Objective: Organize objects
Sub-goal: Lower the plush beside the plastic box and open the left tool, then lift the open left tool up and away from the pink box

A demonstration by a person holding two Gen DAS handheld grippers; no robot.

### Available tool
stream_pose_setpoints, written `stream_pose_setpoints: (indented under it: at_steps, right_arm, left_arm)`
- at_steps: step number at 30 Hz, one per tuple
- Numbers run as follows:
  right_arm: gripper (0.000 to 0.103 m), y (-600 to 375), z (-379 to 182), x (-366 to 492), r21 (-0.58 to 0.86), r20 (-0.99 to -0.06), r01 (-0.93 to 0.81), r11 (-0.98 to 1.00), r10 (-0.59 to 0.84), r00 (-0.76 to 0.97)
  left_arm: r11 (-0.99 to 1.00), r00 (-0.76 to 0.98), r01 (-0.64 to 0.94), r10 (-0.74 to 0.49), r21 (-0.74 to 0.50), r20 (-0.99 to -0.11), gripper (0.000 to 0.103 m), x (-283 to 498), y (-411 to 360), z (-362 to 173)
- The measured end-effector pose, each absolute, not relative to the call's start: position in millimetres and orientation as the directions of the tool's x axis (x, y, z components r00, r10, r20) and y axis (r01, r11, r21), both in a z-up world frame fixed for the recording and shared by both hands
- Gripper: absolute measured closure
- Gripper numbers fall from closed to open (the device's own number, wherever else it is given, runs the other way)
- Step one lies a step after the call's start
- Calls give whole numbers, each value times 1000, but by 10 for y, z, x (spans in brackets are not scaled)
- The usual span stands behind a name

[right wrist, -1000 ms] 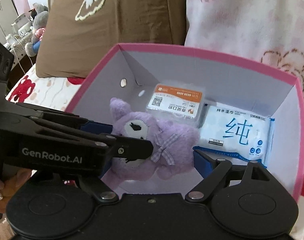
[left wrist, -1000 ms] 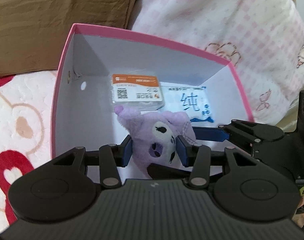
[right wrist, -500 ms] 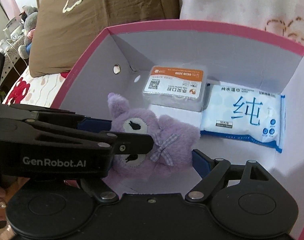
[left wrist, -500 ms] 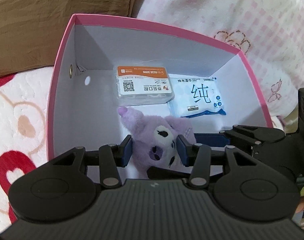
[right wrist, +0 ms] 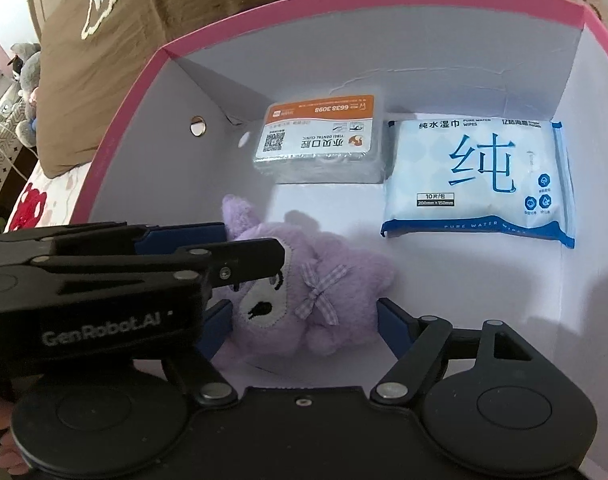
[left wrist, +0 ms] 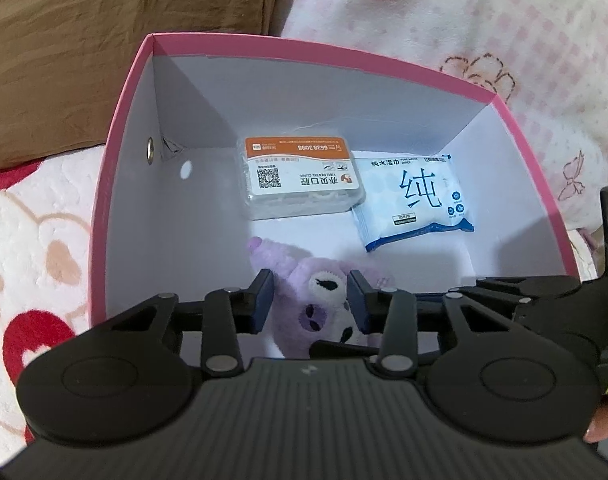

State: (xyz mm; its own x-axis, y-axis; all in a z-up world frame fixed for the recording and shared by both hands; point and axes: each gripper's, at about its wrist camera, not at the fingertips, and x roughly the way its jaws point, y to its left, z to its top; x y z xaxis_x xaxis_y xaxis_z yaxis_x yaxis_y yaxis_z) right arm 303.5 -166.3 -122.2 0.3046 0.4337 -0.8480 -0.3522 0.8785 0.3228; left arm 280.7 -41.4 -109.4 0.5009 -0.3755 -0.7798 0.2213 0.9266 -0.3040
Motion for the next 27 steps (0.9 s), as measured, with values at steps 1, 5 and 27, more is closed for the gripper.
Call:
stream_pose_setpoints:
  at_steps: [1, 5, 27]
  right_arm:
    - [22, -1656, -1221, 3032, 320, -849, -348, 881, 430, 307]
    - [18, -1625, -1248, 3054, 358, -844, -316, 879, 449, 293]
    - [15, -1730, -643, 2610, 244, -765, -515, 822, 490, 419]
  left_arm:
    - [927, 505, 218, -374, -304, -778, 64, 2807, -409, -1086]
    - [933, 523, 225, -358, -280, -773, 64, 2799, -394, -1015]
    - [950, 531, 200, -311, -240, -788, 59, 2553, -297, -541]
